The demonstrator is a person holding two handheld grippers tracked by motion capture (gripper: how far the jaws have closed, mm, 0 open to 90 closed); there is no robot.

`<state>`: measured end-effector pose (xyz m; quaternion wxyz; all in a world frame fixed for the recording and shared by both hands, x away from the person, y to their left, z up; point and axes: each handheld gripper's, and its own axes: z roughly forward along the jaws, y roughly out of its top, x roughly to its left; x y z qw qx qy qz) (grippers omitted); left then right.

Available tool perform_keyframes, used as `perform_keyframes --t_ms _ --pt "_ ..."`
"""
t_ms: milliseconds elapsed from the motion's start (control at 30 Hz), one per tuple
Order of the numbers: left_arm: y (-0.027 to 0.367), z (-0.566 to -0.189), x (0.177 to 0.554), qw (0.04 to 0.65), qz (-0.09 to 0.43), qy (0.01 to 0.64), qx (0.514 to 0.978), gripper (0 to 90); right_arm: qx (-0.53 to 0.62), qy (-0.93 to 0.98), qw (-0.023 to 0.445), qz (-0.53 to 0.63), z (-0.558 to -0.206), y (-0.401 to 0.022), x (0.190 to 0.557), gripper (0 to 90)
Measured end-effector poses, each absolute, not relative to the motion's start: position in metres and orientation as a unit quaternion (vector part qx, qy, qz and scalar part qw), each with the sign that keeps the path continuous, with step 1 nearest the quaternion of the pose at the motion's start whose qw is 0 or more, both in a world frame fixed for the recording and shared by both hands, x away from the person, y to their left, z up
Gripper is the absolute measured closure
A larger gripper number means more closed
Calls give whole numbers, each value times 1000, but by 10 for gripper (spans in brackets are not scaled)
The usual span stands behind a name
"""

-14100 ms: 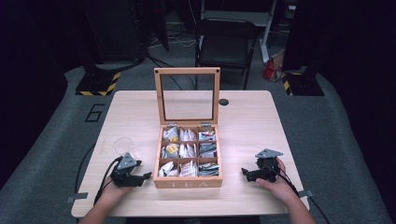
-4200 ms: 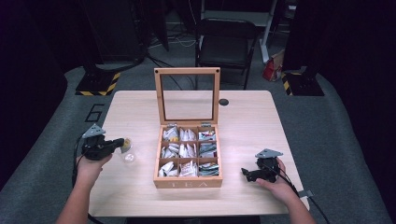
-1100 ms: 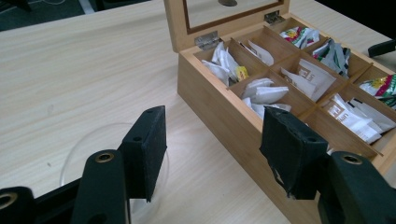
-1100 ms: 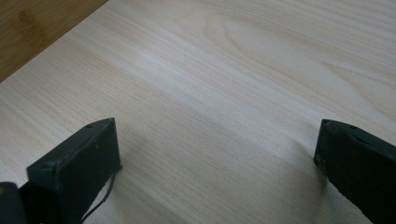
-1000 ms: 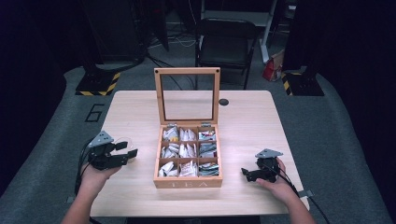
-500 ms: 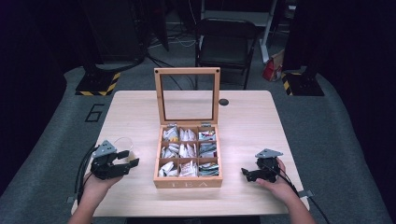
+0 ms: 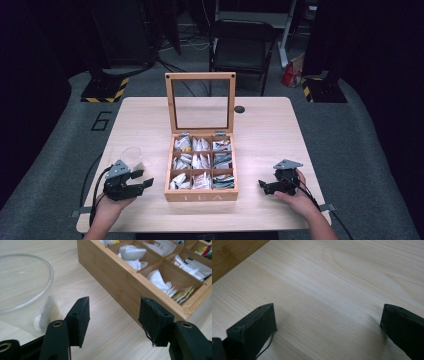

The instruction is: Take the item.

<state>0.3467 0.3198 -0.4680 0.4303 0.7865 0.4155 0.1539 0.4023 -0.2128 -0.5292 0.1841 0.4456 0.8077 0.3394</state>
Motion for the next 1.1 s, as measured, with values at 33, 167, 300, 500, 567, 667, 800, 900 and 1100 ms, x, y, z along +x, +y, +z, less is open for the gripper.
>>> perform_keyframes --t_ms 33,167,300,500,567,667,800,900,1100 --pt "319 -470 347 429 151 416 787 417 446 808 184 339 -529 -213 402 0" --pt "315 -477 347 424 146 419 789 416 445 808 184 340 -529 -213 402 0" --pt "314 -484 348 418 143 420 793 408 445 808 184 339 -529 -213 402 0" --pt "313 -489 349 412 140 419 797 398 445 808 184 340 -529 -213 402 0" --pt "313 -490 349 412 147 417 797 396 445 808 184 340 -529 -213 402 0" --pt "314 -491 350 409 143 418 799 395 445 808 184 339 -529 -213 402 0" --pt "314 -495 352 402 140 418 803 398 445 808 184 339 -529 -213 402 0" --pt "313 -497 352 397 137 414 808 401 446 808 184 340 -529 -213 402 0" --pt "313 -496 351 394 140 405 813 403 446 808 184 340 -529 -213 402 0"
